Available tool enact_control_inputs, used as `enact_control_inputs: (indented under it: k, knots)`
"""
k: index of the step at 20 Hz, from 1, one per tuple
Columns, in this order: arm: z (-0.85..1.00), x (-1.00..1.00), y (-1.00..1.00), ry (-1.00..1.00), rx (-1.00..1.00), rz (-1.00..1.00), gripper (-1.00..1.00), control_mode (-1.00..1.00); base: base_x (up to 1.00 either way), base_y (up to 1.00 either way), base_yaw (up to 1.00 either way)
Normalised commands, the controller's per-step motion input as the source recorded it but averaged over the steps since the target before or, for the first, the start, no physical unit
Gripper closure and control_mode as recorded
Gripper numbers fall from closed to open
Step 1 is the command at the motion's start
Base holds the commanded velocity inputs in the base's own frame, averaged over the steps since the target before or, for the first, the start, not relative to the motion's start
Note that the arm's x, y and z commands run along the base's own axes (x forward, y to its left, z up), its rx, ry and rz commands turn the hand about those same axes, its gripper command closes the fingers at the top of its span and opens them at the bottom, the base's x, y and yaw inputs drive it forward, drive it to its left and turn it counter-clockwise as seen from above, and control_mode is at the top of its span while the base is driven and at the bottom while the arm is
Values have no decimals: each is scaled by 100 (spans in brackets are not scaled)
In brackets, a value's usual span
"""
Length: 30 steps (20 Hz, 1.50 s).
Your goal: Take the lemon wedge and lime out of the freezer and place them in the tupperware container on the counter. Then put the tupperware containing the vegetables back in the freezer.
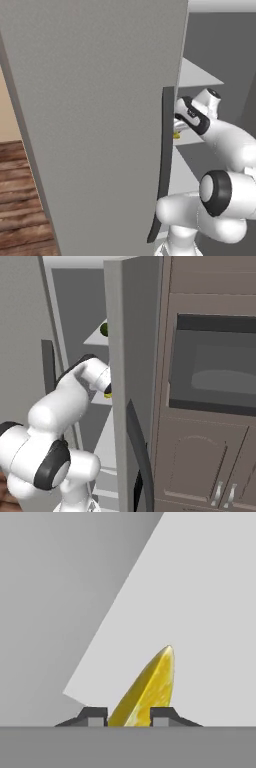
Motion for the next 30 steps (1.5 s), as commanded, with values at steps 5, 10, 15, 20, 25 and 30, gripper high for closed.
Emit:
enact_control_inputs:
  k: [5,10,15,20,25,30]
  knots:
    - [26,-74,0,0,0,0,100,-100,0,0,0]
    - [53,-59,0,8,0,0,100,-100,0,0,0]
    - [63,-44,0,9,0,1,100,-100,0,0,0]
    - [68,-55,0,2,0,3,100,-100,0,0,0]
    - [45,-83,14,-11,0,2,100,-100,0,0,0]
    - [53,-81,24,-16,0,0,100,-100,0,0,0]
